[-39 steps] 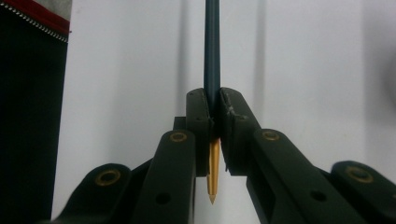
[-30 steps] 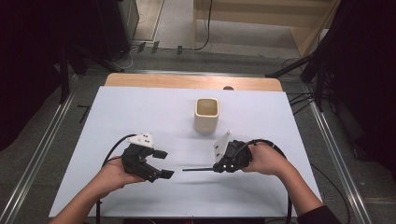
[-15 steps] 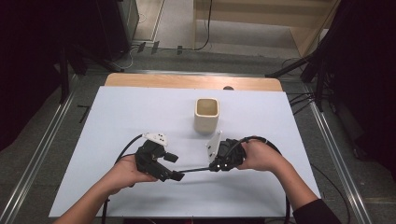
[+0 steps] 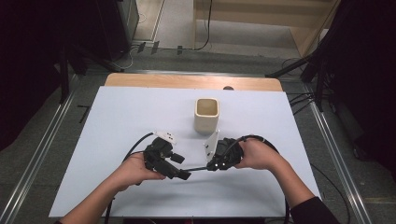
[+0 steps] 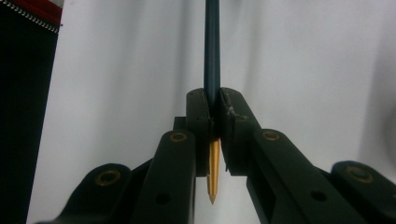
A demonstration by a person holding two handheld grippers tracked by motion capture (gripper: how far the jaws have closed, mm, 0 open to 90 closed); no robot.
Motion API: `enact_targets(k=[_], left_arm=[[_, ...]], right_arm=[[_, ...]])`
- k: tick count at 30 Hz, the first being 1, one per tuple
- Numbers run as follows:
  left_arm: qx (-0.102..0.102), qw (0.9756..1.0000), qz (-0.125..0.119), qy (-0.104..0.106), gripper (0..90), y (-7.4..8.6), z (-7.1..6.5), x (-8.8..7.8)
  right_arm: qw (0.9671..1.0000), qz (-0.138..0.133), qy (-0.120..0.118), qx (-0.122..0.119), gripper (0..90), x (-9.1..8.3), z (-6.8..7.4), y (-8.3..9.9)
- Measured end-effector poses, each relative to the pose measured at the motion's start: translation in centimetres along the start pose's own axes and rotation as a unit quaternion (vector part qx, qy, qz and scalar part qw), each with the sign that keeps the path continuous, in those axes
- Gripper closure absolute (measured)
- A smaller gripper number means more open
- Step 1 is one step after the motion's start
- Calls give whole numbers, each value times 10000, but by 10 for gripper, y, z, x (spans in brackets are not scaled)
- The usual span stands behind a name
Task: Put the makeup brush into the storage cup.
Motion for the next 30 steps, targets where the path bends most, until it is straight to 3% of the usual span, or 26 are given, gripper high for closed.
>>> enact_targets(k=[4, 8, 13, 19, 22, 26, 30], left_arm=[[-66, 9999, 93, 56, 281, 1, 2, 4], [-110, 9998, 137, 110, 310, 0, 2, 8], [-129, 9997, 135, 138, 355, -1, 1, 11], [-161, 9995, 116, 236, 454, -2, 0, 13], [-370, 9986, 144, 338, 541, -2, -1, 14], [-490, 9976, 224, 428, 620, -1, -1, 15], [-453, 9979, 228, 406, 683, -1, 0, 15]], right_arm=[[10000, 40, -10, 42, 839, 0, -1, 0], [10000, 10, 47, -62, 839, 0, -3, -3], [9999, 1, -50, -138, 839, 0, -2, -9], [9999, -5, -23, -169, 839, 0, -3, -13], [9998, -44, -23, -196, 839, 0, -3, -16], [9997, -82, -72, -213, 839, 0, -2, -18], [9996, -136, -83, -250, 839, 1, -1, -20]])
Point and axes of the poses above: each handheld gripper's, and its own axes: x roughly forward along the jaws, y roughly out of its underside, z roughly to its left, the point moved 9 cm from there along x, roughly forward along the jaws, and after that the axes turned 8 degrees about y, right-handed, at the moved point
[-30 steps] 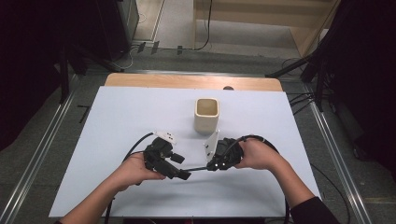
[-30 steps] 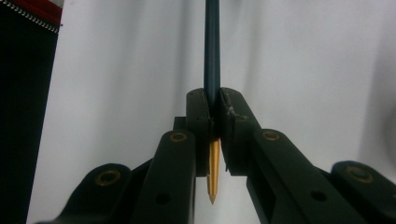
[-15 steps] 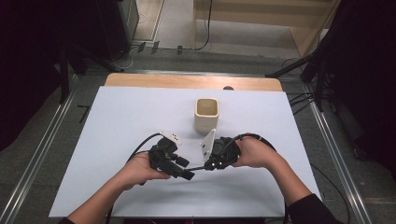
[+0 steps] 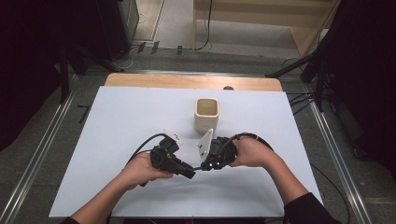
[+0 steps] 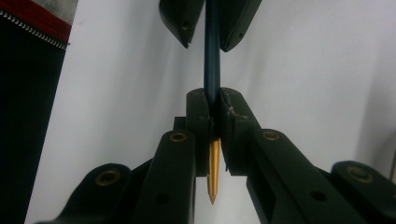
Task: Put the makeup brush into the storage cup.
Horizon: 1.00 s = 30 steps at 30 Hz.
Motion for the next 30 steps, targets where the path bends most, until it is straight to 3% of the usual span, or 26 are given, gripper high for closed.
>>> enact_targets(k=[17, 26, 30], left_arm=[[-18, 9998, 85, 158, 807, 2, 0, 0], [-73, 9993, 87, 368, 846, 3, -3, 0], [-10, 9989, 34, 464, 848, 2, -5, -1]], right_arm=[[9999, -36, 39, -140, 839, 0, 2, -1], [9997, -2, 36, -231, 839, 0, 3, -1], [9997, -79, -8, -231, 828, -3, 5, -2]])
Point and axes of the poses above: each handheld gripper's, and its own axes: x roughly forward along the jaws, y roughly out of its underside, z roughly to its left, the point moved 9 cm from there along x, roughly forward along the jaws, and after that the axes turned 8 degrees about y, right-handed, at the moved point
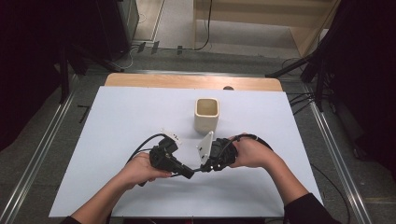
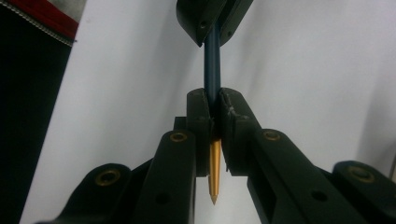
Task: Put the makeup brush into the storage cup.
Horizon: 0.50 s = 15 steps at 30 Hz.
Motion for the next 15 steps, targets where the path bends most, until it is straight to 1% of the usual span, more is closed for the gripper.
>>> enact_targets(k=[1, 3, 5, 6, 8, 9, 11, 15], left_arm=[[1, 10000, -12, 51, 849, 0, -1, 0], [12, 9999, -76, 90, 849, -2, -3, -1], [34, 9999, -92, 77, 848, -2, -2, -2], [39, 9999, -105, 57, 848, -2, -2, -3], [40, 9999, -159, 41, 848, -2, -1, -4], [65, 9997, -246, -30, 847, -3, -1, -6], [74, 9994, -336, -97, 847, -4, 2, -9], [-75, 9982, -563, -169, 847, -5, 7, -17]], right_arm=[[10000, 12, 21, 25, 814, -1, 0, 0], [9999, -48, 63, 109, 694, -4, 0, -2], [9995, -218, 181, 155, 573, -7, -2, -5], [9990, -258, 287, 204, 532, -8, -3, -6], [9983, -340, 344, 320, 464, -12, -5, -7], [9974, -391, 448, 415, 441, -13, -8, -7], [9954, -410, 537, 685, 401, -16, -10, -6], [9902, -465, 850, 1002, 346, -23, -14, -2]])
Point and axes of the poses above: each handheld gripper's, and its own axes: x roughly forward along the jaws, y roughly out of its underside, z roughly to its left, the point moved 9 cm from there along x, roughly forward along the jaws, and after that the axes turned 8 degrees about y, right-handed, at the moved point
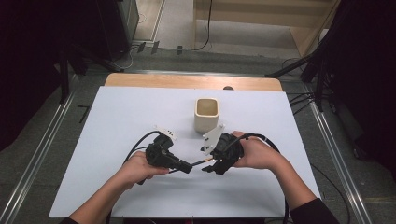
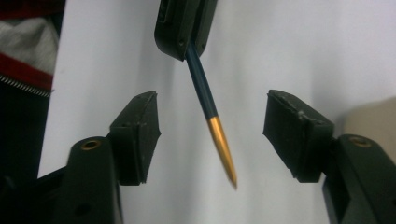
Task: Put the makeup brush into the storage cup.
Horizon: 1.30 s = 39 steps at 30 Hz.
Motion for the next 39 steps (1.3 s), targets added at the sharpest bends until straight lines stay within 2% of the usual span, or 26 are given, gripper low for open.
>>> enact_targets(k=[3, 4, 5, 7, 9, 13, 16, 19, 21, 26, 30, 32, 37, 39], left_arm=[[-32, 9999, -123, -58, 847, -1, 2, -5], [-34, 9998, -175, -81, 847, -2, 3, -6], [-45, 9997, -208, -101, 847, -2, 4, -7], [-71, 9994, -278, -170, 847, -3, 5, -9], [-99, 9991, -364, -211, 847, -4, 7, -11], [-168, 9982, -506, -285, 847, -6, 8, -14], [-133, 9978, -579, -298, 846, -7, 7, -15], [-126, 9974, -637, -296, 846, -8, 7, -15], [-138, 9971, -672, -321, 846, -9, 7, -16], [-152, 9965, -731, -368, 846, -9, 7, -16], [-114, 9951, -886, -423, 847, -11, 6, -20], [-95, 9942, -973, -443, 847, -13, 6, -22], [-114, 9926, -1113, -470, 847, -13, 5, -23], [-141, 9918, -1178, -466, 847, -13, 4, -24]], right_arm=[[9994, -182, 79, 301, 344, -4, -2, 2], [9990, -150, 59, 413, 343, -5, -1, 4], [9990, -117, 166, 398, 335, -5, -3, 6], [9979, -171, 286, 547, 334, -7, -4, 10], [9966, -210, 306, 730, 335, -10, -4, 13], [9930, -294, 429, 1057, 334, -16, -4, 20], [9890, -266, 527, 1353, 335, -19, -2, 24], [9856, -288, 552, 1571, 327, -20, 3, 27], [9830, -375, 489, 1730, 319, -20, 8, 28], [9797, -403, 467, 1908, 289, -15, 18, 31], [9716, -427, 321, 2307, 291, -13, 22, 34], [9689, -410, 211, 2430, 289, -12, 24, 35], [9589, -668, 308, 2741, 312, -13, 26, 33], [9571, -612, 436, 2797, 306, -11, 27, 34]])
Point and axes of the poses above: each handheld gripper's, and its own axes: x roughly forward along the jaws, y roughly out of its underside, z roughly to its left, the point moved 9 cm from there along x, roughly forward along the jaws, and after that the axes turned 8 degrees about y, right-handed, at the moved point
